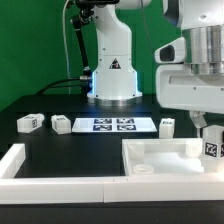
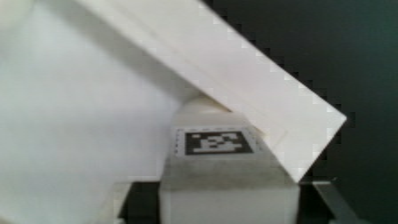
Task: Assemble square table
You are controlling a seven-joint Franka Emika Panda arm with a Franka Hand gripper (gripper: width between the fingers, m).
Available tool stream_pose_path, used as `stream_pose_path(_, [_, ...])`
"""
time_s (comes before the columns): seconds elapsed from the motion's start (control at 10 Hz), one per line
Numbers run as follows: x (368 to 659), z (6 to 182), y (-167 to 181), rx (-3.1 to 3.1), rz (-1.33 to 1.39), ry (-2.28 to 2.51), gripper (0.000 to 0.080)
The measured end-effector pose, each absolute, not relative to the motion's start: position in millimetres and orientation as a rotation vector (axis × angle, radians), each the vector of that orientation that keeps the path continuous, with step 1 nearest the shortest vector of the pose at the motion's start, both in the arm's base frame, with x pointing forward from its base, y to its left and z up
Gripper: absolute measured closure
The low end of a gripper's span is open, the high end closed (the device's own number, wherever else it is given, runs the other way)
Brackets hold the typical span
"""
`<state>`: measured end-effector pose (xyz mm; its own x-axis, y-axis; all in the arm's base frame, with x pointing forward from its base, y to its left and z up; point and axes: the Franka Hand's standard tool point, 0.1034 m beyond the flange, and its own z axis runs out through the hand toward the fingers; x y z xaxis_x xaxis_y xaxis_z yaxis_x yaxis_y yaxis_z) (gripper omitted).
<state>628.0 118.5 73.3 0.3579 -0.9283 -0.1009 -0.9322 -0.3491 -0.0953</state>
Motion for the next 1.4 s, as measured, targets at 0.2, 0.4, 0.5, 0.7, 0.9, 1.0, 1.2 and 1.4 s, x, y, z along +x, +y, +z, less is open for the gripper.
stream_pose_path(0.2, [628.9,73.2,116.4,-2.22,0.115,1.956,0.0504])
stream_pose_path(0.4, [628.8,73.3,119.7,-2.048,0.151,2.144,0.0504])
stream_pose_path(0.5, [629.0,73.6,119.6,-1.927,0.163,2.259,0.0504])
stream_pose_path(0.7, [629.8,73.4,117.2,-1.832,0.167,2.337,0.0504])
stream_pose_path(0.9, [630.4,74.5,118.8,-1.663,0.183,2.465,0.0504])
stream_pose_path(1.0, [631.4,74.8,116.9,-1.627,0.178,2.489,0.0504])
stream_pose_path(1.2, [630.4,73.6,117.5,-1.635,0.18,2.486,0.0337])
stream_pose_path(1.4, [631.3,77.4,117.3,-1.657,0.174,2.463,0.0195])
